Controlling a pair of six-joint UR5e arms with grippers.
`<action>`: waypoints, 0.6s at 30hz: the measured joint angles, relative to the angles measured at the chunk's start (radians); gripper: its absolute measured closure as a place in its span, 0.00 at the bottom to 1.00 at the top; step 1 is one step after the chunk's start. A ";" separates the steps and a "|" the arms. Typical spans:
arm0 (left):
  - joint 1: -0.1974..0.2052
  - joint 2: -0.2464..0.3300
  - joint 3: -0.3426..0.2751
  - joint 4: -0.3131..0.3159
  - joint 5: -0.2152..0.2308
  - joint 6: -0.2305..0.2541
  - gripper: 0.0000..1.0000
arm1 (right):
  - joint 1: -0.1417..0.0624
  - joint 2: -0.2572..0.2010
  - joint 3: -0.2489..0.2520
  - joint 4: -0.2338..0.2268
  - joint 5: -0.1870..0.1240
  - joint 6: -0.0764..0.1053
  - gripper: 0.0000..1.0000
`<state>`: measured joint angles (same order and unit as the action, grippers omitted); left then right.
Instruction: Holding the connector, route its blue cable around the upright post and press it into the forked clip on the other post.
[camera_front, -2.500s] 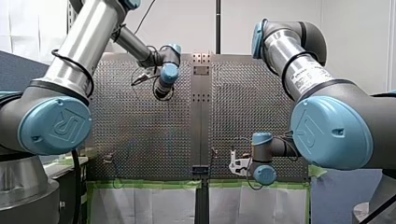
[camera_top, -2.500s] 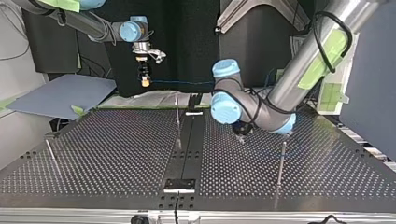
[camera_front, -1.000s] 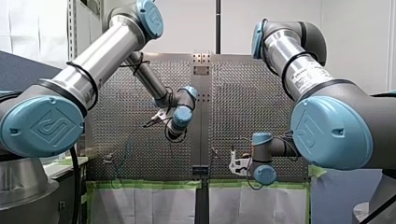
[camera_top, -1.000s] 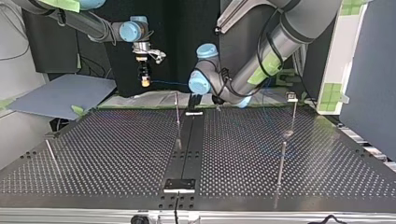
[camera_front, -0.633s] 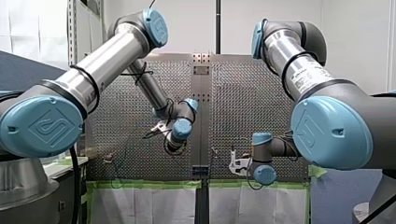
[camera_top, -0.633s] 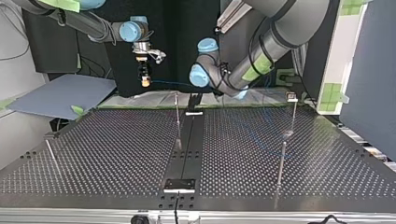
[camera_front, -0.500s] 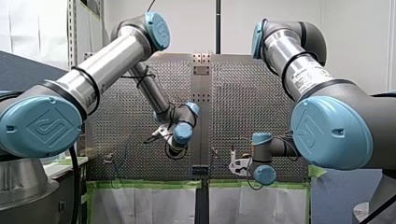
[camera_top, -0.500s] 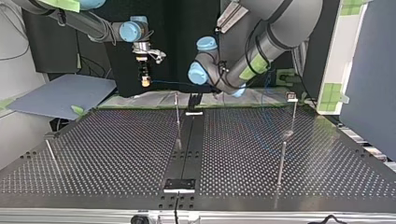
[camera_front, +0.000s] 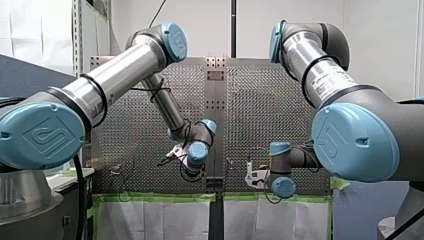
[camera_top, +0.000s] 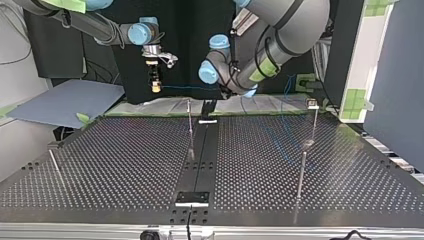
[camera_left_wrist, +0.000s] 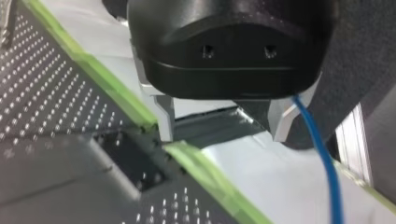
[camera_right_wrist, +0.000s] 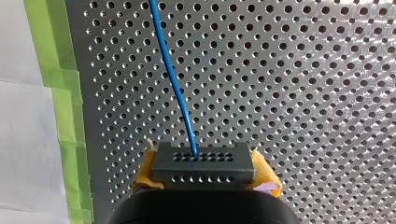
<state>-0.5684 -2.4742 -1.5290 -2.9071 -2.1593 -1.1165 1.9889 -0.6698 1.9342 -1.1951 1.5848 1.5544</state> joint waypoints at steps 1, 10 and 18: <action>-0.003 -0.005 0.000 0.005 0.006 -0.006 0.00 | 0.000 0.000 0.000 0.000 0.000 0.000 1.00; -0.020 -0.019 0.000 0.042 0.059 -0.081 0.00 | -0.001 0.000 -0.002 0.000 0.000 0.001 1.00; -0.031 -0.024 0.000 0.055 0.092 -0.140 0.00 | -0.002 0.000 -0.003 0.001 0.000 0.001 1.00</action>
<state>-0.5991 -2.4986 -1.5285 -2.8524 -2.0670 -1.2568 1.9873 -0.6698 1.9309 -1.1938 1.5848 1.5557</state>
